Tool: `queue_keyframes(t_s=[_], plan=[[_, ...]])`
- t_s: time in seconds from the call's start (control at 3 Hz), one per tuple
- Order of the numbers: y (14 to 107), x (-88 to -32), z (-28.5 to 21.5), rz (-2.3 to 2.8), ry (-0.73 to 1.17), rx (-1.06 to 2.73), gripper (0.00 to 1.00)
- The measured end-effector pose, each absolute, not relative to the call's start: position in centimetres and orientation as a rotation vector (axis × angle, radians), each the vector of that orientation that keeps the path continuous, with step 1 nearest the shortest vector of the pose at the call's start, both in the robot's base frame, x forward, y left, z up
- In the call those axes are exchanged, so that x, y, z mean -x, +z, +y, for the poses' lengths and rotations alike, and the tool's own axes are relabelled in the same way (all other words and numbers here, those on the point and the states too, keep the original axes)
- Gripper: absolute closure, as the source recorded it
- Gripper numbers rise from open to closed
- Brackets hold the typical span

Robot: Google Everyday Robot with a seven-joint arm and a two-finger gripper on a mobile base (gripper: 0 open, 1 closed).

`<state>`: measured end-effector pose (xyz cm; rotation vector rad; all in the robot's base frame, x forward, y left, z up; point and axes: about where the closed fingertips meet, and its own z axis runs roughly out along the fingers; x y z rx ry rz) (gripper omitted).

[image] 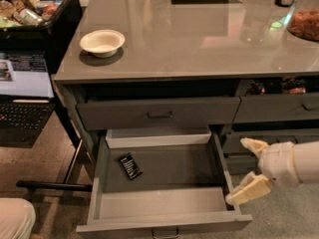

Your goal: Pick rxbar chocolate from middle drawer and place on counter

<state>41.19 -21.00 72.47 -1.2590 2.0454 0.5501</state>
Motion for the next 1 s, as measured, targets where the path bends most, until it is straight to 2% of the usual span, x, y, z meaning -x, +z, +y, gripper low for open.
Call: queue_keyframes(t_s=[0.33, 1.0], plan=[[70.4, -43.1, -20.8, 1.963, 0.546, 1.124, 0.00], [69.5, -43.9, -19.8, 1.914, 0.575, 1.097, 0.00]])
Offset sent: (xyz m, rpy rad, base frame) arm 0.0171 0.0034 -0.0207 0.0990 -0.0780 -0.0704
